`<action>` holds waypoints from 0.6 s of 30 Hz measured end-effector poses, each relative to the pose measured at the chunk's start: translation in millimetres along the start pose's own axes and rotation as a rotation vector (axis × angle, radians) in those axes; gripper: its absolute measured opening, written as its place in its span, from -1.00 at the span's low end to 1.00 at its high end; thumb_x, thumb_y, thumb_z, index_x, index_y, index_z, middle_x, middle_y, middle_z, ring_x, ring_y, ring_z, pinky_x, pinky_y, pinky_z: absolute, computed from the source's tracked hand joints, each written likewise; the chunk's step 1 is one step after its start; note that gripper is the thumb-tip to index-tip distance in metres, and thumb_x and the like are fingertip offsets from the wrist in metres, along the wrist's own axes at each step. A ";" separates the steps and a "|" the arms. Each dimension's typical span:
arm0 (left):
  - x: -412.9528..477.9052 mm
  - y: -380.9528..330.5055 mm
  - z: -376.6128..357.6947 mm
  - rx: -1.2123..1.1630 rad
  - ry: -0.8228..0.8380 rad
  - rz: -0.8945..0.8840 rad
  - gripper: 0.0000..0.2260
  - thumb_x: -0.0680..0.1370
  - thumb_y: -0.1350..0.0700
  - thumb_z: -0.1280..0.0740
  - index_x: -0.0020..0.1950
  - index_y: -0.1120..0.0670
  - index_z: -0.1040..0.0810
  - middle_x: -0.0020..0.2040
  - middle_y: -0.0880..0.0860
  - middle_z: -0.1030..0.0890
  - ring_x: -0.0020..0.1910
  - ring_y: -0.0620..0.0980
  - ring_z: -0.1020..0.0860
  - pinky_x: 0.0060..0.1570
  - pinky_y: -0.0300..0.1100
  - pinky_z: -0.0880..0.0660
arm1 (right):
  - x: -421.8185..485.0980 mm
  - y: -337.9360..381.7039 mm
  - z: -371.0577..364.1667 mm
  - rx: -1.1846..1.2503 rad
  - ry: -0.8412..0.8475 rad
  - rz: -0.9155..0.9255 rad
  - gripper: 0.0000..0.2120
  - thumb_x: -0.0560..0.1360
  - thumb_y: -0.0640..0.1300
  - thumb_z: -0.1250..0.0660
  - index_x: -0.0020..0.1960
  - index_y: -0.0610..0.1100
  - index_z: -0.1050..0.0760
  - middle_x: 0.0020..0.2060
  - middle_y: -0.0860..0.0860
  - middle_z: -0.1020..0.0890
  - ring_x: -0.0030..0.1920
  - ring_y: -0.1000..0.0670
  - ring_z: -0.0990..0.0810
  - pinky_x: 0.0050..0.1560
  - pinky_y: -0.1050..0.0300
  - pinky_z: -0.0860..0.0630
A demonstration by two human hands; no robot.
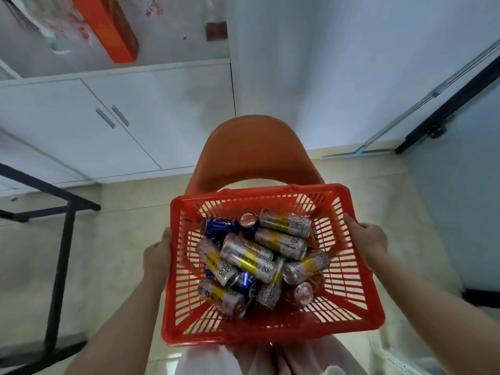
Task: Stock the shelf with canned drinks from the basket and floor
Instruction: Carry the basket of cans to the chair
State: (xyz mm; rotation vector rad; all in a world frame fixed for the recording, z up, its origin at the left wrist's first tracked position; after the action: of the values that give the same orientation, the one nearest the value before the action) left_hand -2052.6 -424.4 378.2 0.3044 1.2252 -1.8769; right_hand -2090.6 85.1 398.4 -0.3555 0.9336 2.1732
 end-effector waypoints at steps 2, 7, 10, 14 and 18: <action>15.7 -6.2 -4.8 0.015 -0.011 -0.002 -0.41 0.53 -0.35 -0.13 -0.16 0.15 -0.62 -0.22 0.15 -0.69 -0.24 0.18 -0.68 -0.05 0.07 -0.61 | 9.1 9.1 -5.7 -0.035 -0.001 -0.002 -0.44 0.53 0.30 -0.19 -0.21 -0.18 -0.61 -0.38 -0.05 -0.59 -0.33 -0.06 -0.55 -0.30 0.12 -0.39; 46.7 -13.6 -17.5 0.057 -0.025 0.012 -0.42 0.56 -0.31 -0.14 -0.20 0.18 -0.61 -0.23 0.18 -0.67 -0.22 0.21 -0.65 -0.09 0.02 -0.59 | 33.4 12.0 -23.6 -0.131 0.020 -0.031 -0.43 0.53 0.32 -0.16 -0.26 -0.15 -0.57 -0.42 -0.01 -0.57 -0.36 -0.03 -0.55 -0.31 0.14 -0.41; 63.3 -14.8 -25.9 0.065 -0.038 0.034 -0.43 0.55 -0.33 -0.14 -0.20 0.15 -0.61 -0.23 0.16 -0.67 -0.22 0.20 -0.65 -0.07 0.05 -0.60 | 50.4 10.5 -35.3 -0.165 0.045 -0.046 -0.40 0.53 0.34 -0.14 -0.24 -0.17 -0.59 -0.39 -0.01 -0.60 -0.36 -0.03 -0.57 -0.33 0.15 -0.40; 76.1 -7.8 -35.3 0.138 -0.029 0.059 -0.39 0.50 -0.38 -0.14 -0.18 0.15 -0.61 -0.23 0.14 -0.68 -0.24 0.17 -0.66 -0.07 0.08 -0.61 | 63.3 -1.3 -49.0 -0.274 0.103 -0.082 -0.39 0.55 0.33 -0.10 -0.16 -0.18 -0.62 -0.38 0.02 -0.59 -0.39 0.03 -0.55 -0.41 0.23 -0.32; 83.5 2.2 -35.5 0.219 -0.052 0.043 -0.34 0.47 -0.43 -0.08 -0.21 0.15 -0.60 -0.26 0.12 -0.66 -0.27 0.16 -0.65 -0.10 0.07 -0.61 | 74.0 -3.0 -57.3 -0.384 0.106 -0.037 -0.42 0.58 0.25 -0.12 -0.11 -0.23 -0.62 -0.41 0.04 -0.51 -0.43 0.09 -0.46 -0.44 0.25 -0.25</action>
State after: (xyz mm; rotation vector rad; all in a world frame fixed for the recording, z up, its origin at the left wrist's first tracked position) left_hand -2110.0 -438.3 309.3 0.3946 0.9722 -1.9722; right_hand -2141.6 83.9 319.9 -0.6713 0.5527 2.3134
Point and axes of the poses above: each hand's wrist, its own x-axis towards the middle knuckle, its own z-axis out of the back of the hand, y = z × x, the point moved 8 cm from there along x, towards the middle knuckle
